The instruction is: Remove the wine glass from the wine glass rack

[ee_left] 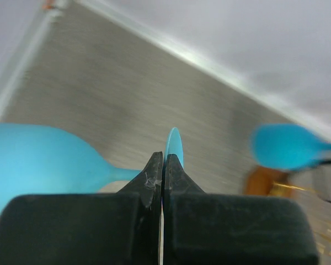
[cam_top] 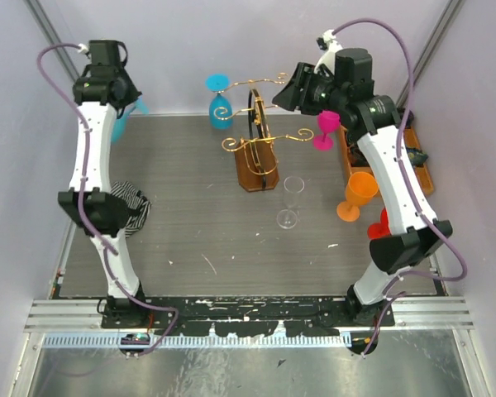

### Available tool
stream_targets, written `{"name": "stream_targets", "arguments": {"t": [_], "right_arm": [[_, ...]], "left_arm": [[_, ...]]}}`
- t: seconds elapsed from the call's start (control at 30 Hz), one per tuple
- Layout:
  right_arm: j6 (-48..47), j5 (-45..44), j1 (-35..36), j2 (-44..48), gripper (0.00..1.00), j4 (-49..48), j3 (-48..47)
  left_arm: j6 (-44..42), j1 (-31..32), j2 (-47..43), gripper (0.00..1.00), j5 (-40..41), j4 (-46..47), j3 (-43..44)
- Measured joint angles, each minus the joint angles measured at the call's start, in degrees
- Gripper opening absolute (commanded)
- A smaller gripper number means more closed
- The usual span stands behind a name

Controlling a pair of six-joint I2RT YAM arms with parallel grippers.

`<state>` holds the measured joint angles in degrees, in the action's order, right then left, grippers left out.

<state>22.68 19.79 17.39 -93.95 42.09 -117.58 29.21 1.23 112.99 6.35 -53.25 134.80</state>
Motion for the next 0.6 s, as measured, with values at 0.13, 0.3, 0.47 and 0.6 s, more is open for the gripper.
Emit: {"name": "stream_targets", "arguments": {"t": [0.13,0.3,0.47,0.6], "right_arm": [[0.68,1.20,0.00,-3.72,0.55,-0.07,-0.13],[1.53,2.60,0.00,-8.24,0.55,-0.09,-4.74],[1.66,3.37,0.00,-10.34,0.56,-0.17,-8.72],[1.64,3.74,0.00,-10.34,0.56,-0.42,-9.46]], "left_arm": [[-10.25,2.60,9.29,0.00,15.54,-8.04,4.98],[-18.23,6.54,20.31,0.00,30.62,-14.32,3.67],[-25.83,11.04,28.30,0.00,44.94,-13.64,2.82],[-31.69,13.66,29.49,0.00,53.07,-10.14,2.19]]}}
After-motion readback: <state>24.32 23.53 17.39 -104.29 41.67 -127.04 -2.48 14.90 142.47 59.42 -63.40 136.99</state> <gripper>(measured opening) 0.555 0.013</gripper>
